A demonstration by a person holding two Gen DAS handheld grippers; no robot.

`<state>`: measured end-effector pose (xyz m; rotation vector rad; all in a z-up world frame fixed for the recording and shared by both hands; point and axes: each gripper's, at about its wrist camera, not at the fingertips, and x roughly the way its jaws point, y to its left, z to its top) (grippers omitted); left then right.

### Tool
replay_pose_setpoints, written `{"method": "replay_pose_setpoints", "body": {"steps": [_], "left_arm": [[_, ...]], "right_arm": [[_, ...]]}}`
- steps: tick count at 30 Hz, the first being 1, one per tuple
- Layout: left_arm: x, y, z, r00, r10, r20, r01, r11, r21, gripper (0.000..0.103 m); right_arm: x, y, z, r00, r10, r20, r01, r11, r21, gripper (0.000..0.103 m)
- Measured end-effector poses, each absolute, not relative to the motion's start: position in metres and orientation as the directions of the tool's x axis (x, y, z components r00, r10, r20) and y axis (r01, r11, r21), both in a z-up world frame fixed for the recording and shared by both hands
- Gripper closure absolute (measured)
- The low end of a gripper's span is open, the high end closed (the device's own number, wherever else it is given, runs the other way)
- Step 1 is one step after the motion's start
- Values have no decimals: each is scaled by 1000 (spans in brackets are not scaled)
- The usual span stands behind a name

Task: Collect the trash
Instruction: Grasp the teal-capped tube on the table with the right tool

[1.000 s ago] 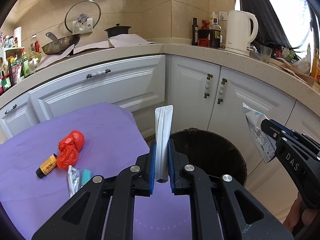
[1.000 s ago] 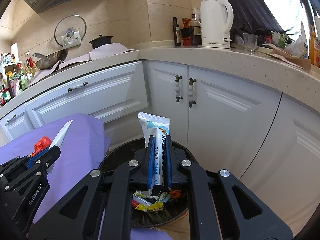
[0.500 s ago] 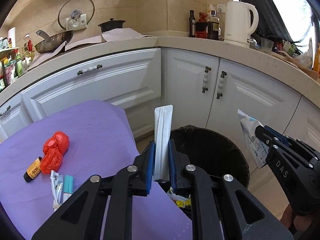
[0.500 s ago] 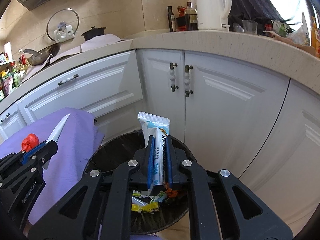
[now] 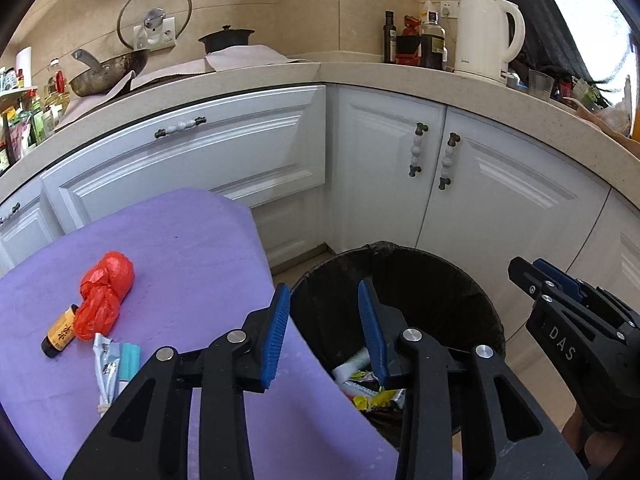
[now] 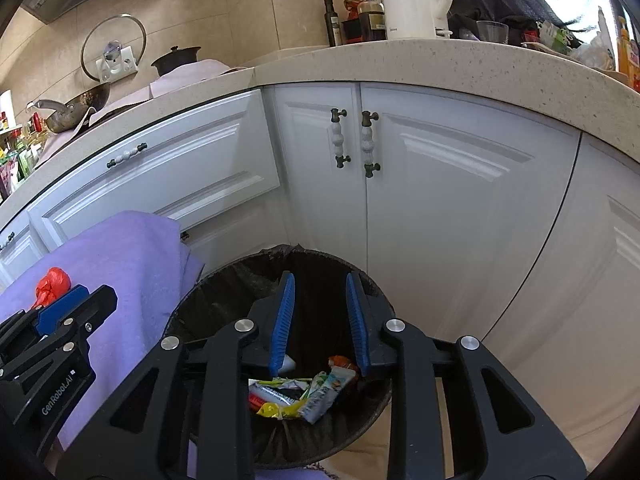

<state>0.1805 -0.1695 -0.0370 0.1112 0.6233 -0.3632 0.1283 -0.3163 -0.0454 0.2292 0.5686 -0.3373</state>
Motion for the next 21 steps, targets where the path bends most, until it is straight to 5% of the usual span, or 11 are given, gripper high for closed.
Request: {"method": "replay_pose_setpoints", "body": {"steps": [21], "left_arm": [[155,-32,-29,785,-104,-611,143,990,16,54]], "right_arm": [[133,-207,-36,805,-77,-589,186,974,128,70]]}}
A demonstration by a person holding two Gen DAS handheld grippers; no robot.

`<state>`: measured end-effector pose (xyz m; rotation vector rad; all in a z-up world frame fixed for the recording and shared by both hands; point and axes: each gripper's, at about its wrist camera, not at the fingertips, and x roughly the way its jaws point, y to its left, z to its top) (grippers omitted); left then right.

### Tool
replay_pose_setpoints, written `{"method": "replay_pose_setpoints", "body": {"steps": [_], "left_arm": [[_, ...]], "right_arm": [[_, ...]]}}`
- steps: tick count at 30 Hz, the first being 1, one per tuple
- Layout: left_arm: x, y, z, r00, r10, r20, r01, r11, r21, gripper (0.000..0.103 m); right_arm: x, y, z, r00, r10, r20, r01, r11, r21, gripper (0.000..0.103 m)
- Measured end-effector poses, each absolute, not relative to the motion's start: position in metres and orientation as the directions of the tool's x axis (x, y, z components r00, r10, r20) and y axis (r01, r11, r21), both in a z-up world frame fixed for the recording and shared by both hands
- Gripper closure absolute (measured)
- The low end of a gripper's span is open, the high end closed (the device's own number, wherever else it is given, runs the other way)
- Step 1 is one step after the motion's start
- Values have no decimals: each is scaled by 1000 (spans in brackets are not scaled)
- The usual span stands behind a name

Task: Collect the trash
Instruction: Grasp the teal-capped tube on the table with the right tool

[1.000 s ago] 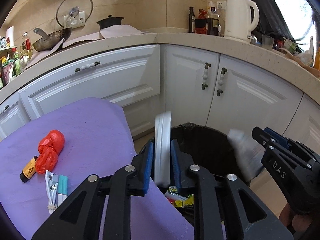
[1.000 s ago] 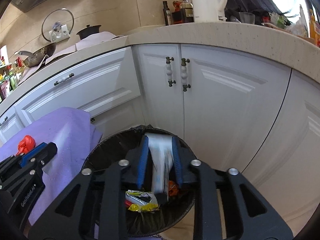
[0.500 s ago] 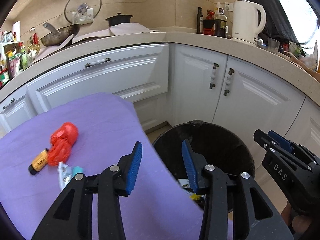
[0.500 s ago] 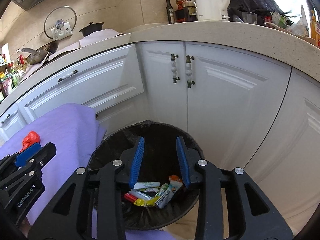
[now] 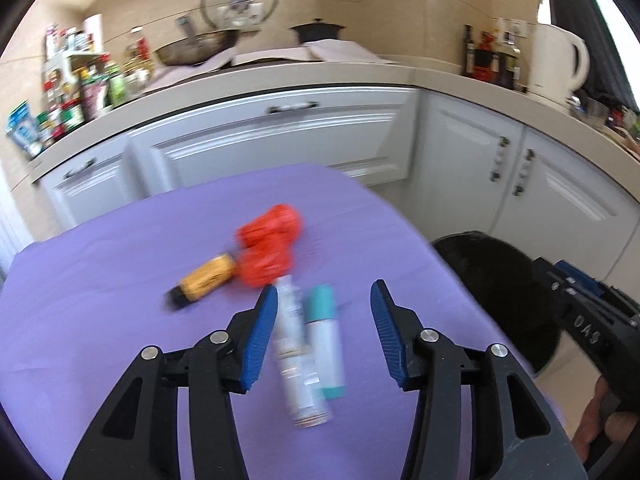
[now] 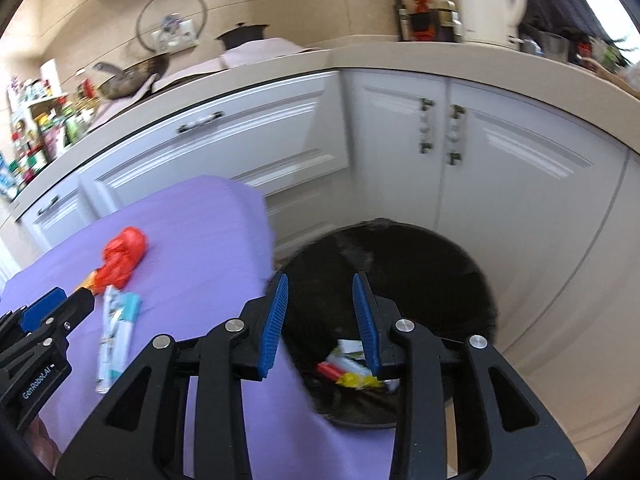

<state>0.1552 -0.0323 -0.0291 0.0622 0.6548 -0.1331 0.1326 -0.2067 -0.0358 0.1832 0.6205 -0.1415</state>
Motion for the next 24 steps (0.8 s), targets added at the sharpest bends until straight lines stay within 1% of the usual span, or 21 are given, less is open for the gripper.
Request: {"method": "replay_pose_setpoints", "body": {"steps": [13,24], "left_arm": [[146,74,-41,769,59,-636,-74,997,3,54],[145,124,-50,750,114,-651,-163,986,-16,52]], "right_arm": [[150,-120,-34,788,34,-615,28,995,91,70],[162,-68,-47,742,73,-666,-56,997,47,70]]}}
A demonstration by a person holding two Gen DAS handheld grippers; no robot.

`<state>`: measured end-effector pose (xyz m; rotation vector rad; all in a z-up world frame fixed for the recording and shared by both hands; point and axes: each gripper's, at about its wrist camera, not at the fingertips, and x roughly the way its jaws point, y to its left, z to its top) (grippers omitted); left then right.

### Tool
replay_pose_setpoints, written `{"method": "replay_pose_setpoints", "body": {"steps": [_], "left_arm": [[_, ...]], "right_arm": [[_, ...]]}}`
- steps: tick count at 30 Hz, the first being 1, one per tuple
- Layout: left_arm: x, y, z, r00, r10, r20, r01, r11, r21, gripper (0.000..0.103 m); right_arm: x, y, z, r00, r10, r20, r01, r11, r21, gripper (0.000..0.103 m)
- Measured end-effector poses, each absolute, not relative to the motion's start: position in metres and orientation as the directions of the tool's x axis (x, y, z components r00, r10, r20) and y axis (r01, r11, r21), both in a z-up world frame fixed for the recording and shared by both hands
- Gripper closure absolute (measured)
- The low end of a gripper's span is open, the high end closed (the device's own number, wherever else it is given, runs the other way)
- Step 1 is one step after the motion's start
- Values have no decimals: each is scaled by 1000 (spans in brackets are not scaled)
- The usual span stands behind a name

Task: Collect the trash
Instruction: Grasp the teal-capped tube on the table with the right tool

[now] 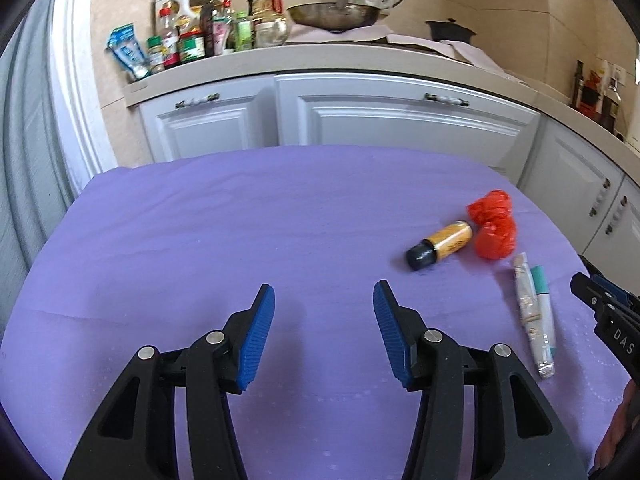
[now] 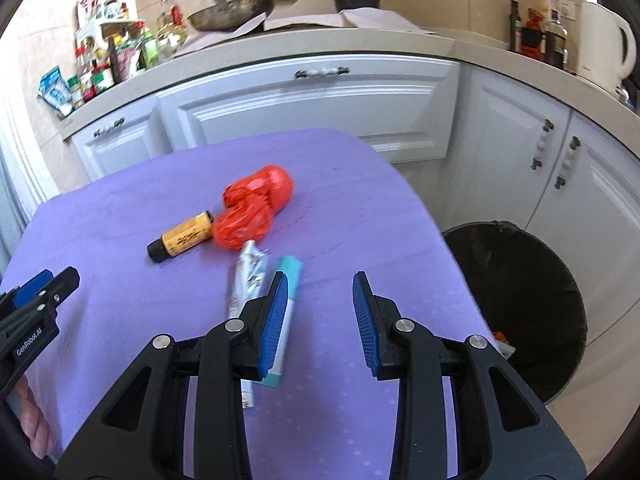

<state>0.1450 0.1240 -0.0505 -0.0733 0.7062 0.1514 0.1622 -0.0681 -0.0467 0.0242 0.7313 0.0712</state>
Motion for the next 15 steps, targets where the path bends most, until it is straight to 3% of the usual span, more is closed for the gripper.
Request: {"method": "replay_pose_setpoints", "body": {"steps": [15], "left_arm": [[147,142,-61,730,102,-675,-181,982,-47,52]], "right_arm": [[179,-45,-74,641,58,-766,-84,996,5,72]]}}
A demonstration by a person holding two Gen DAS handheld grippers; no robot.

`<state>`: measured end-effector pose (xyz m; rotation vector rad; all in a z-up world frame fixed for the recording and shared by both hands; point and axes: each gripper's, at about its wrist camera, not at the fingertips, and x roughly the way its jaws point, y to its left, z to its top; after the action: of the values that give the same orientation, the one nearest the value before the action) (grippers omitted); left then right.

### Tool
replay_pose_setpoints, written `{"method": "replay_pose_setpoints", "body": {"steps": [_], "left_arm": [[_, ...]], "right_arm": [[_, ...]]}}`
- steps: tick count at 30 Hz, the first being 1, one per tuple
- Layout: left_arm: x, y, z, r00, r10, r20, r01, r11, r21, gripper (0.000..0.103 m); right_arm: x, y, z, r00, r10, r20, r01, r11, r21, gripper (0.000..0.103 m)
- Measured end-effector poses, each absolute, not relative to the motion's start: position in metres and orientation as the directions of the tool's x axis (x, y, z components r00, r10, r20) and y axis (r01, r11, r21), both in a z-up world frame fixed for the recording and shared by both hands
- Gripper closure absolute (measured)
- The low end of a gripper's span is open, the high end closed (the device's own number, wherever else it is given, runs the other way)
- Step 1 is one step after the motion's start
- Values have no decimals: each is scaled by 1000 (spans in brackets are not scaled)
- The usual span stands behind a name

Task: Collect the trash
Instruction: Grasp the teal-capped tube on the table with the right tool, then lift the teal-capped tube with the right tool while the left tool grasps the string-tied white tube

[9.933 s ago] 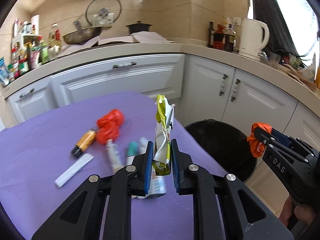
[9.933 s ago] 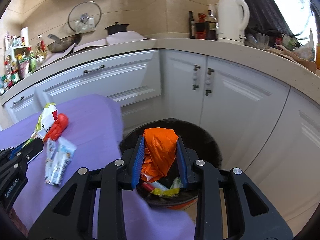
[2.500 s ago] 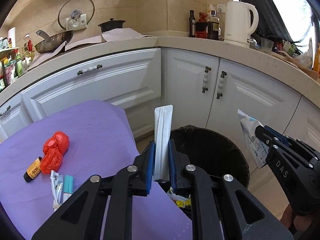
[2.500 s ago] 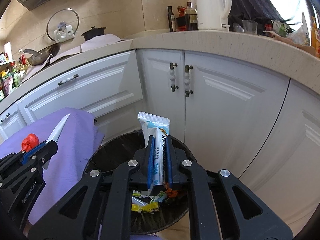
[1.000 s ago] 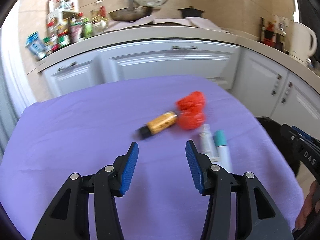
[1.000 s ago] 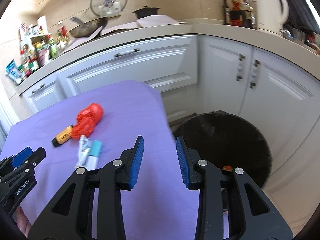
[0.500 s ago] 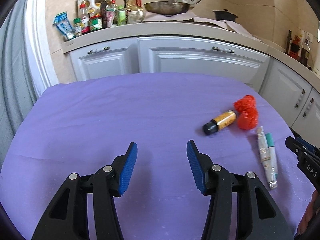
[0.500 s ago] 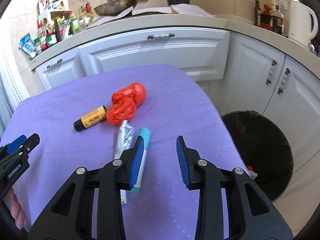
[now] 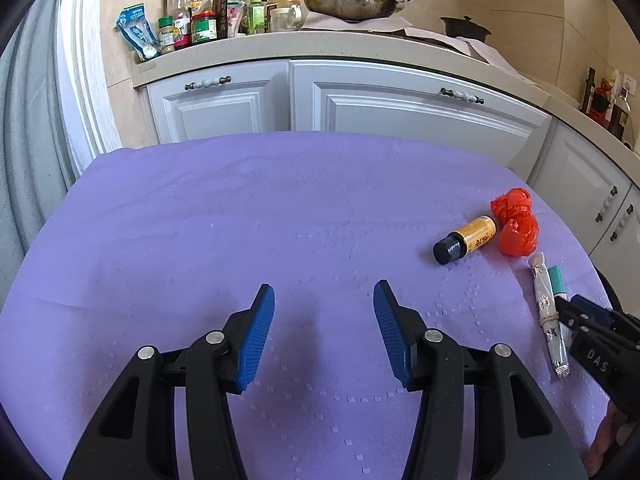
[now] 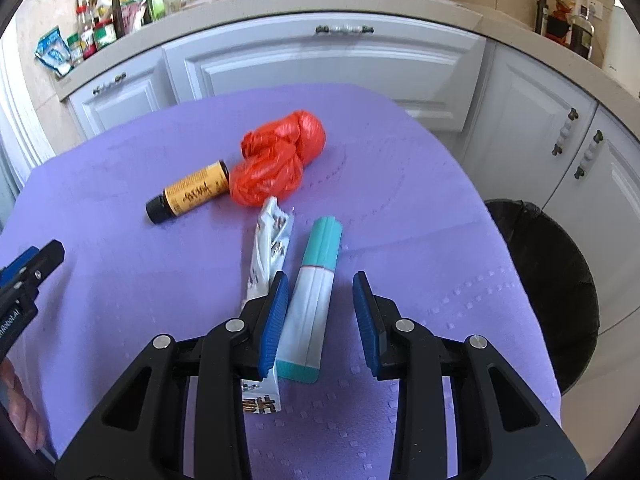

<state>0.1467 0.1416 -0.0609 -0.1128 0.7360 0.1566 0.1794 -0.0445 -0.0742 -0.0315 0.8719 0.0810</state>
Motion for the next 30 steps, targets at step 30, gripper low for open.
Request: {"method": "replay_pose_setpoints", "body": {"steps": [30], "left_arm": [[148,35,-55,731,-61,-680,32,998,-55,50]], "right_arm": [[152,-126,-55,714,11,-700,30,999,45,88]]}}
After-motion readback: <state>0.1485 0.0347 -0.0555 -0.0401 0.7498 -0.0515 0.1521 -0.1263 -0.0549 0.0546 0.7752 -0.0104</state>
